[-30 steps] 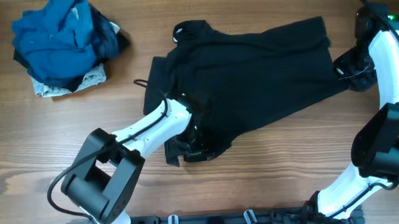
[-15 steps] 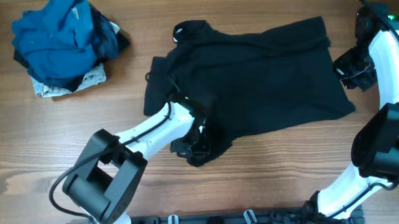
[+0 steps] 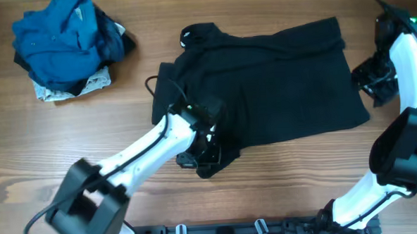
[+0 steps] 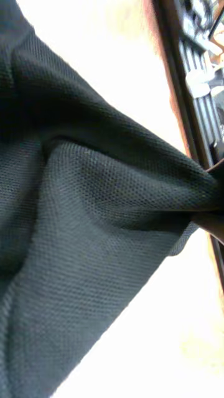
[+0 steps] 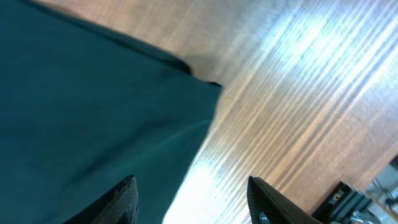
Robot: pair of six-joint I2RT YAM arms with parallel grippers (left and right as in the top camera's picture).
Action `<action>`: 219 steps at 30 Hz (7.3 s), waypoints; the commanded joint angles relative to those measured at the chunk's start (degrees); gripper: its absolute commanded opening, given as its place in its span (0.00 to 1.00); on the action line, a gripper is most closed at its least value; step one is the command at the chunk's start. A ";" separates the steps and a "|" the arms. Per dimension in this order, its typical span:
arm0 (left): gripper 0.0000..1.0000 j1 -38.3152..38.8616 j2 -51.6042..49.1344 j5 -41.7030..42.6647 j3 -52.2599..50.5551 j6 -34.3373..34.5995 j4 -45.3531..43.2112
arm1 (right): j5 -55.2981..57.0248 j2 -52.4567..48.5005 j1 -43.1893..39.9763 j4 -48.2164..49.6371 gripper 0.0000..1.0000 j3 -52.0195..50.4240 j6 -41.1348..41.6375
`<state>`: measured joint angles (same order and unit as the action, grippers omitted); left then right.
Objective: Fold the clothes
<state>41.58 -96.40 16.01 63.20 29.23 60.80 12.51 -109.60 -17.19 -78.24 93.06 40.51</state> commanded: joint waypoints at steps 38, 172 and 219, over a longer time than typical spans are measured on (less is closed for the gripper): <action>0.04 0.04 5.11 1.60 -0.15 4.28 0.96 | -9.38 -1.01 -8.39 28.72 0.25 -27.93 -0.09; 0.41 -25.51 -34.77 0.02 39.63 -9.53 -28.76 | -19.74 -6.56 1.90 25.51 0.99 3.04 -23.39; 0.05 -25.31 -34.75 -2.80 39.63 -9.55 -29.16 | -26.32 -19.02 -5.81 35.19 0.04 3.08 -22.29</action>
<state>16.01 -130.63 13.76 101.69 20.21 31.88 -14.76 -127.42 -22.35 -43.18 95.55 16.88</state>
